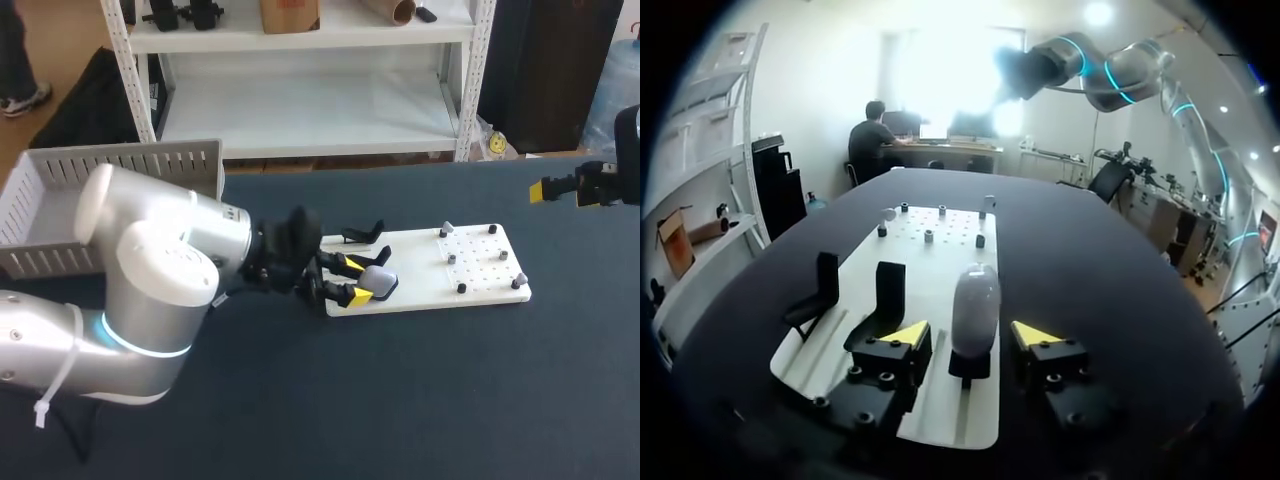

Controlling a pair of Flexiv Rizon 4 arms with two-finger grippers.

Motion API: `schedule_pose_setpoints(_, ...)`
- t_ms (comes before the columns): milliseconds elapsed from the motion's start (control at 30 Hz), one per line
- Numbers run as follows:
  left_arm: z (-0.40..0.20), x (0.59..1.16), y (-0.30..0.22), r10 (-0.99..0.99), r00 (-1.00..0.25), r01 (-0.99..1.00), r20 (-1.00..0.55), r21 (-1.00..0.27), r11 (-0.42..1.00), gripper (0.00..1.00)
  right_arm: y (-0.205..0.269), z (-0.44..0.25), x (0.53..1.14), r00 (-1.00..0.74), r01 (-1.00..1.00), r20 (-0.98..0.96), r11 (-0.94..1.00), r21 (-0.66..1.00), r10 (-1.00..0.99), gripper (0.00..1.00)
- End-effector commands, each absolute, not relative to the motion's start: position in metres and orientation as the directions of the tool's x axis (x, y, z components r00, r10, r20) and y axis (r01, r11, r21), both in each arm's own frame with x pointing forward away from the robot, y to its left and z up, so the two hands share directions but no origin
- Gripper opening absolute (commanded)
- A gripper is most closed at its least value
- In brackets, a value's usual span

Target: Pick up each earbud case from the left stands, insert the matching earbuds, close the lid, and place the case in the box.

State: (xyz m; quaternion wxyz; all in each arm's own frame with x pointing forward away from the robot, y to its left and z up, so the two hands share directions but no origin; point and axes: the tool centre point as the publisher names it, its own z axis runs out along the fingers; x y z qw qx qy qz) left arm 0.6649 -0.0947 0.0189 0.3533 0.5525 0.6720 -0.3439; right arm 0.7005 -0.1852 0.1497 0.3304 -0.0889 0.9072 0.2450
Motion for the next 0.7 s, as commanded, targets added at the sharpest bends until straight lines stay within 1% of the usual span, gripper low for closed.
schedule_pose_setpoints(33,0.0151,0.6694,-0.0986,0.493,-0.136,0.986,-0.859,-0.072,0.147,0.48,-0.1858,0.1497,0.7007,-0.766,-0.325,-0.643,0.863,0.387,0.000,1.00)
schedule_pose_setpoints(500,0.0138,0.6687,-0.1049,0.484,-0.131,0.989,-0.865,-0.079,0.126,0.45,-0.1858,0.1497,0.7007,-0.766,-0.325,-0.643,0.863,0.387,0.000,1.00)
schedule_pose_setpoints(700,0.0131,0.6698,-0.1085,0.480,-0.127,0.990,-0.868,-0.081,0.116,0.42,-0.1858,0.1497,0.7007,-0.766,-0.325,-0.643,0.863,0.387,0.000,1.00)
